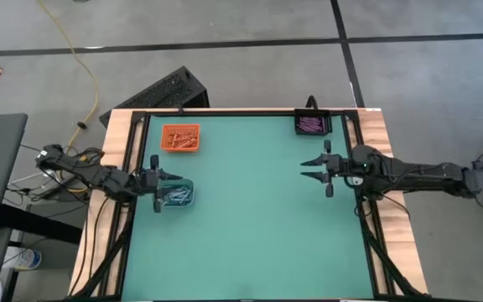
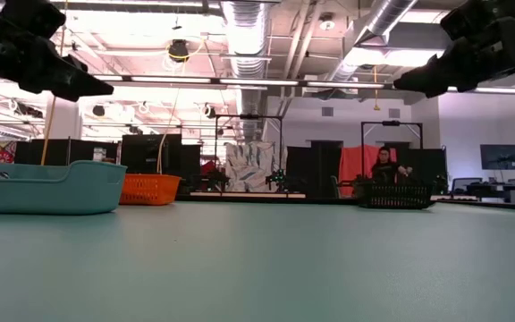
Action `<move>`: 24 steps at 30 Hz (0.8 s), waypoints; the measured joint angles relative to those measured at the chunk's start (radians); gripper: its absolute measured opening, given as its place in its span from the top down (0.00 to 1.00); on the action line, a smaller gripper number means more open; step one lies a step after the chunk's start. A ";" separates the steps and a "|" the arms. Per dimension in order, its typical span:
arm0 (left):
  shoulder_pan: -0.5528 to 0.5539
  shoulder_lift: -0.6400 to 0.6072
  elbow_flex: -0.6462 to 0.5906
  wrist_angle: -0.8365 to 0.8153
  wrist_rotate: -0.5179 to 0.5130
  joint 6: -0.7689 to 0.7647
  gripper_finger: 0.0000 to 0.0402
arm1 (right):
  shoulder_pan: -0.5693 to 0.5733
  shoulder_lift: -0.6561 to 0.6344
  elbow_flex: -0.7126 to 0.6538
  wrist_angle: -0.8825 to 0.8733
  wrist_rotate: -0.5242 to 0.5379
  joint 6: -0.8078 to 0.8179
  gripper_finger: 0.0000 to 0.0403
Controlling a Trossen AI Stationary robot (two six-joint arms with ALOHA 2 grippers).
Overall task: Sort crayons
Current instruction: Return to Home Position
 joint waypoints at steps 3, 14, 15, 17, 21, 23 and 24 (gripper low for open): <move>0.000 -0.073 -0.033 -0.004 0.001 0.033 0.73 | -0.059 -0.014 -0.033 0.051 -0.072 -0.005 0.69; 0.019 -0.230 -0.104 0.014 0.152 0.108 0.73 | -0.258 -0.020 -0.119 0.125 -0.321 0.023 0.70; 0.026 -0.228 -0.104 0.012 0.170 0.111 0.73 | -0.270 -0.020 -0.125 0.127 -0.336 0.026 0.70; 0.047 -0.227 -0.102 -0.011 0.195 0.100 0.73 | -0.291 -0.020 -0.142 0.137 -0.373 0.028 0.70; 0.087 -0.228 -0.101 -0.013 0.316 0.082 0.73 | -0.316 -0.020 -0.198 0.196 -0.436 0.041 0.70; 0.106 -0.228 -0.102 -0.010 0.351 0.077 0.73 | -0.325 -0.020 -0.227 0.226 -0.443 0.038 0.70; 0.114 -0.228 -0.102 -0.009 0.360 0.074 0.73 | -0.330 -0.020 -0.247 0.257 -0.449 0.038 0.70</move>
